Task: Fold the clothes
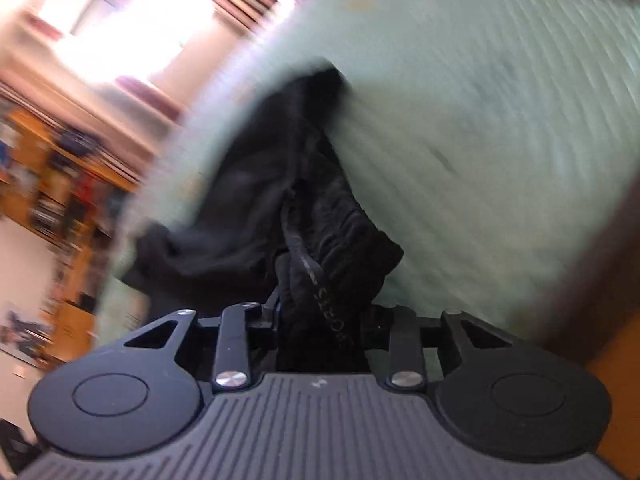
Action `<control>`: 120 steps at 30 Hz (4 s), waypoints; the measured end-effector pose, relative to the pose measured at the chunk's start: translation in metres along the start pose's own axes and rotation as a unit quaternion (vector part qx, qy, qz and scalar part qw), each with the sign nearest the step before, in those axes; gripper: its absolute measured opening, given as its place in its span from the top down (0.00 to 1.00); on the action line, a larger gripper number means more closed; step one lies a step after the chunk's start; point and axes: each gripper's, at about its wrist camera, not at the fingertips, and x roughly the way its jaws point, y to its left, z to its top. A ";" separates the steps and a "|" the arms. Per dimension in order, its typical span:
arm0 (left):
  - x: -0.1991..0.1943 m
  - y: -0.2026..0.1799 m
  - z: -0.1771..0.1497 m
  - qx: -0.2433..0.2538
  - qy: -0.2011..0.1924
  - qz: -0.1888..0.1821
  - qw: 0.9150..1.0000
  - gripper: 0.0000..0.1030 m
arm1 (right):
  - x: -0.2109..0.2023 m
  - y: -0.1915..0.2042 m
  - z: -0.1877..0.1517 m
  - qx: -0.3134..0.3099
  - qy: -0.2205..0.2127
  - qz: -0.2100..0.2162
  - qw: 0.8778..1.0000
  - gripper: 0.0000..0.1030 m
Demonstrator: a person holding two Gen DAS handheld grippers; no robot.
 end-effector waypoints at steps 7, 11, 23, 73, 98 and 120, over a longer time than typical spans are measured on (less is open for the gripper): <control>-0.009 0.009 -0.003 -0.004 -0.018 0.014 1.000 0.04 | -0.018 -0.017 0.012 0.014 -0.002 -0.065 0.998 0.43; -0.012 0.022 -0.004 -0.025 -0.023 0.019 0.999 0.04 | -0.057 -0.008 0.029 -0.008 -0.083 -0.116 0.990 0.41; -0.012 0.061 0.006 -0.050 -0.038 0.015 0.998 0.04 | 0.095 0.119 0.030 -0.063 0.030 0.092 0.993 0.34; 0.043 0.227 0.173 -0.193 -0.060 0.166 0.965 0.01 | 0.272 0.242 -0.080 -0.305 0.197 0.202 0.910 0.34; 0.143 0.414 0.269 -0.341 -0.095 0.040 0.935 0.11 | 0.277 0.191 -0.083 -0.277 0.154 0.297 0.901 0.29; 0.015 0.366 0.193 -0.281 -0.180 0.143 0.932 0.93 | 0.240 0.206 -0.071 -0.250 0.163 0.254 0.920 0.26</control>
